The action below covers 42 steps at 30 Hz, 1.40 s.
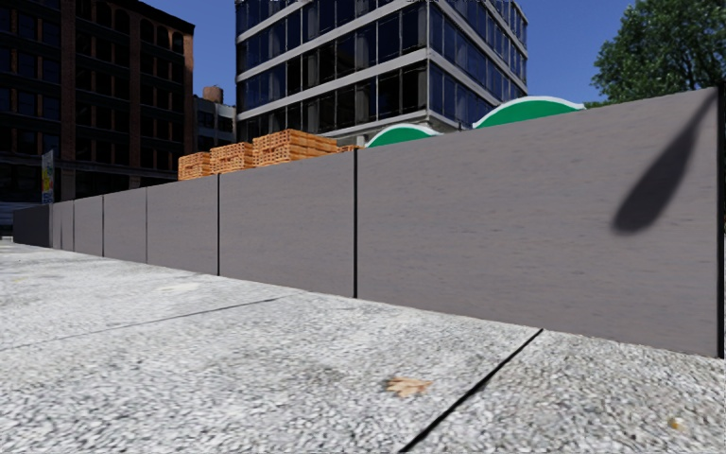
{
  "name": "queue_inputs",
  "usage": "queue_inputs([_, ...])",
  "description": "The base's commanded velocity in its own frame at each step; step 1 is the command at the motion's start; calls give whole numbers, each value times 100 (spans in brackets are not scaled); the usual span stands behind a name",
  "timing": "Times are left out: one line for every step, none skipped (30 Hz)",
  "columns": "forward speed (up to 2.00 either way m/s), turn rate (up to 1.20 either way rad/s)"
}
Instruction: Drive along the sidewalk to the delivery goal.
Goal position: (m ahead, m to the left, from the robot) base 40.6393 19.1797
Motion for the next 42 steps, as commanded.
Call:
queue_inputs([128,64])
queue_inputs([128,64])
queue_inputs([128,64])
queue_inputs([128,64])
queue_inputs([128,64])
queue_inputs([128,64])
queue_inputs([128,64])
queue_inputs([128,64])
queue_inputs([137,64])
queue_inputs([151,64])
queue_inputs([151,64])
queue_inputs([156,64])
queue_inputs([161,64])
queue_inputs([165,64])
queue_inputs([200,64])
queue_inputs([200,64])
queue_inputs([200,64])
queue_inputs([200,64])
queue_inputs([200,64])
queue_inputs([200,64])
queue_inputs([200,64])
queue_inputs([200,64])
queue_inputs([200,64])
queue_inputs([200,64])
queue_inputs([200,64])
queue_inputs([200,64])
queue_inputs([200,64])
queue_inputs([200,64])
queue_inputs([200,61])
queue_inputs([200,61])
queue_inputs([200,61])
queue_inputs([200,61])
queue_inputs([200,61])
queue_inputs([200,61])
queue_inputs([200,58])
queue_inputs([200,56])
queue_inputs([200,56])
queue_inputs([200,55])
queue_inputs([200,55])
queue_inputs([200,55])
queue_inputs([200,55])
queue_inputs([200,55])
